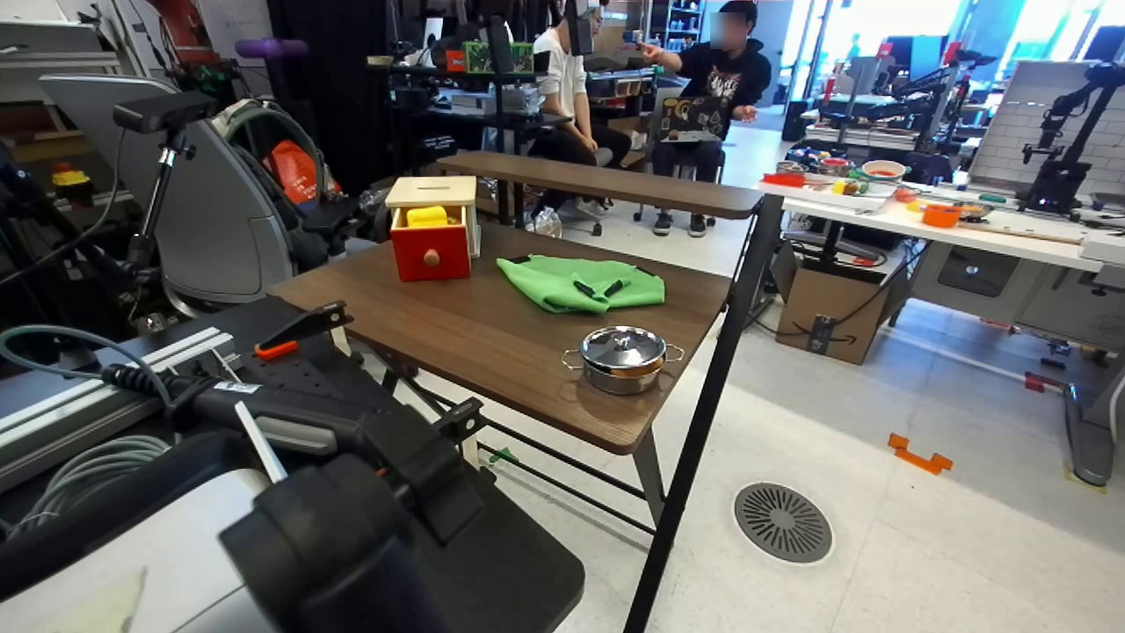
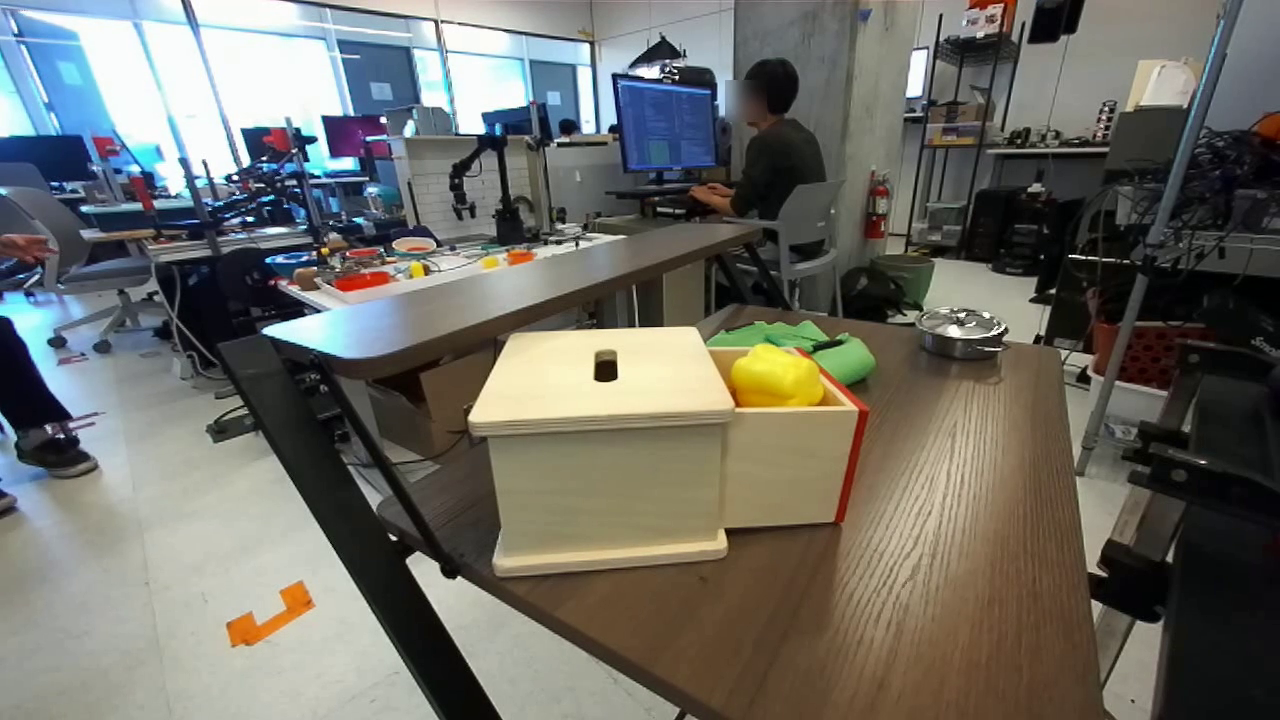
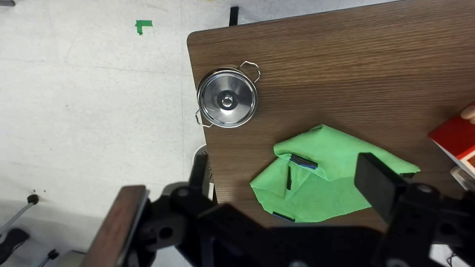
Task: Unfold the green cloth
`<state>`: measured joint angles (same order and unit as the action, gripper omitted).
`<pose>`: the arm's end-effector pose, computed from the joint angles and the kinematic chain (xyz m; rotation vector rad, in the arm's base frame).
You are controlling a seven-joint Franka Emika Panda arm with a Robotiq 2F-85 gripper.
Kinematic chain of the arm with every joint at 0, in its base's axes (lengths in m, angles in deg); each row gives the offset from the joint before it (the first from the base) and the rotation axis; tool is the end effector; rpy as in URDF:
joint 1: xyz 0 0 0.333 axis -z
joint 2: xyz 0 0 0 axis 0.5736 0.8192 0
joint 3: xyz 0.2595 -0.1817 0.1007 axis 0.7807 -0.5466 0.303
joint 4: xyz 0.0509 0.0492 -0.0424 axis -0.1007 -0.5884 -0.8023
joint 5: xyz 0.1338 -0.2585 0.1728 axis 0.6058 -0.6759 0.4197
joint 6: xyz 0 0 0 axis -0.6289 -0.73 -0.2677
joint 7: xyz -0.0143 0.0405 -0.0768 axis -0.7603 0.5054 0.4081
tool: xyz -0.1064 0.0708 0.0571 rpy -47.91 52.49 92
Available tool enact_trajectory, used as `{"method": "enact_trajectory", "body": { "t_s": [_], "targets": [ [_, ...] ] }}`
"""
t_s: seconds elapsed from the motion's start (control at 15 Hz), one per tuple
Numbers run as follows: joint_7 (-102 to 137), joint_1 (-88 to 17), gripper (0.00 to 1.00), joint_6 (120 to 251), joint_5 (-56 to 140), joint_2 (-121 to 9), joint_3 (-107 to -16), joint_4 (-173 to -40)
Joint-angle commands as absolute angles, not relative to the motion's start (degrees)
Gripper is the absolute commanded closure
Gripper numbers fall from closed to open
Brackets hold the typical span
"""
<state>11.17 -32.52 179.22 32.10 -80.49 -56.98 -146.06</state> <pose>0.4524 -0.0289 0.4285 2.9498 0.1785 0.1094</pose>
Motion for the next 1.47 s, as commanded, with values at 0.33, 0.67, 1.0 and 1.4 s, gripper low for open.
{"method": "enact_trajectory", "body": {
  "t_s": [0.33, 0.67, 1.0, 1.4],
  "targets": [
    [-3.63, -33.9, 0.0, 176.28, 41.33, -74.22, -58.79, -141.99],
    [-18.95, -32.83, 0.0, 170.66, 47.76, -61.63, -57.57, -131.87],
    [-12.71, -34.08, 0.0, 167.49, 38.56, -50.49, -56.91, -122.66],
    [-4.41, -37.41, 0.0, 167.14, 28.26, -41.35, -57.23, -116.2]
  ]
}}
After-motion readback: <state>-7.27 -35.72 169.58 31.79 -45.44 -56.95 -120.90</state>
